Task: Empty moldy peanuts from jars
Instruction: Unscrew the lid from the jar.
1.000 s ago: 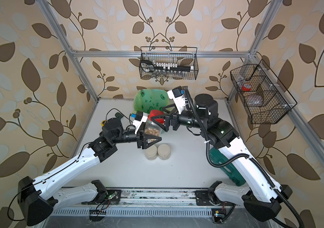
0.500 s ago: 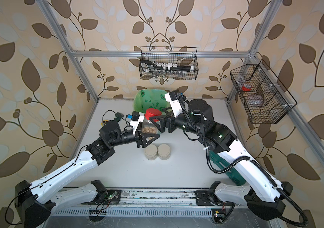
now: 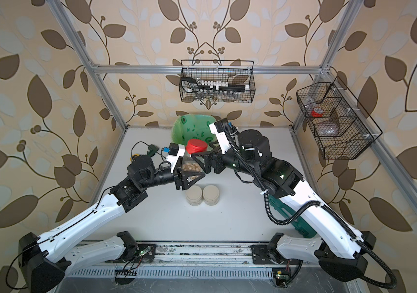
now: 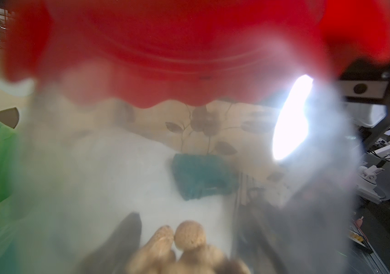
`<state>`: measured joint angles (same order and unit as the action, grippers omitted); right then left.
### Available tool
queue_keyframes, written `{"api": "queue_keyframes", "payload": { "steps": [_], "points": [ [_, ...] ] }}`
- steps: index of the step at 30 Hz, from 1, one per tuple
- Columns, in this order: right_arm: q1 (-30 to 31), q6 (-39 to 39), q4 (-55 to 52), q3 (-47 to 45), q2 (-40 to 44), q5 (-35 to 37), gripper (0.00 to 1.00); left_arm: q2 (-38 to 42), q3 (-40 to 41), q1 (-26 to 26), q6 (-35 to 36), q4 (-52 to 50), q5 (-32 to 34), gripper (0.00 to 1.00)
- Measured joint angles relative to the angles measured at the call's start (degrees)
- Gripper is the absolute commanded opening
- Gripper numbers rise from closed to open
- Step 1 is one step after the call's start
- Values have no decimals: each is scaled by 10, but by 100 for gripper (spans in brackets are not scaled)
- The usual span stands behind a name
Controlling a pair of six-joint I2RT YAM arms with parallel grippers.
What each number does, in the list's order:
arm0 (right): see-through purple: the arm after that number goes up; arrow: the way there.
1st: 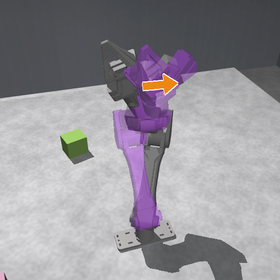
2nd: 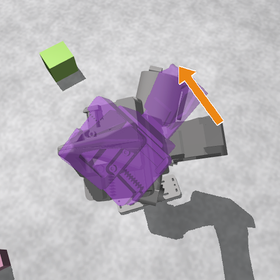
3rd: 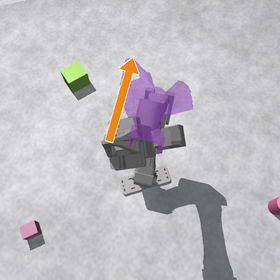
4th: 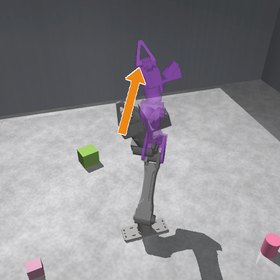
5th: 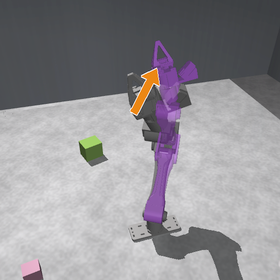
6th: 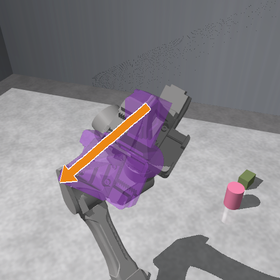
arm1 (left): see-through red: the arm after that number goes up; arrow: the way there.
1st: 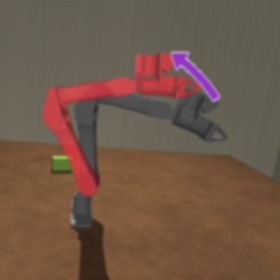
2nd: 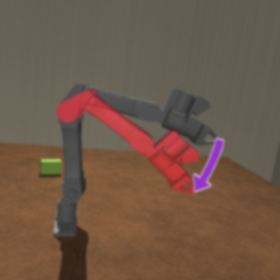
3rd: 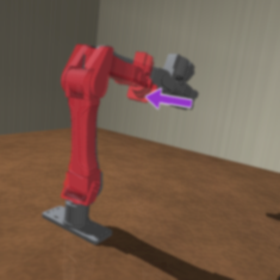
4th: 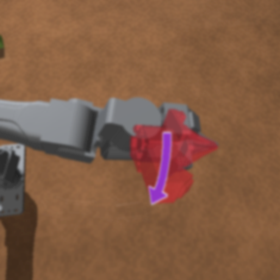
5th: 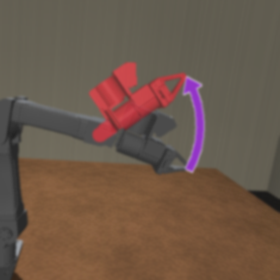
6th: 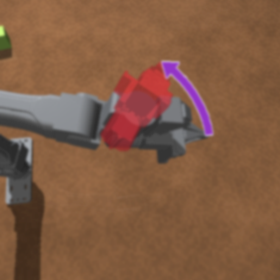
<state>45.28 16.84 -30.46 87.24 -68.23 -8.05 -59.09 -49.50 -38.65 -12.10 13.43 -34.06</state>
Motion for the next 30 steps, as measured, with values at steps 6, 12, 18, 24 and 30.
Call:
{"api": "queue_keyframes", "payload": {
  "steps": [6,12,18,24,30],
  "points": [
    [4,0,-12,-2,-2,29,84,0,0,1,-3,-5,2,45],
    [5,0,-24,-2,-2,42,82,0,0,1,-7,-19,5,45],
    [4,3,-28,-10,5,47,82,7,0,1,-12,-30,16,45],
    [-13,5,-36,-24,29,53,81,22,0,1,-16,-28,18,45],
    [-43,7,-45,-35,33,45,80,33,0,1,-15,-11,13,45]
  ]
}}
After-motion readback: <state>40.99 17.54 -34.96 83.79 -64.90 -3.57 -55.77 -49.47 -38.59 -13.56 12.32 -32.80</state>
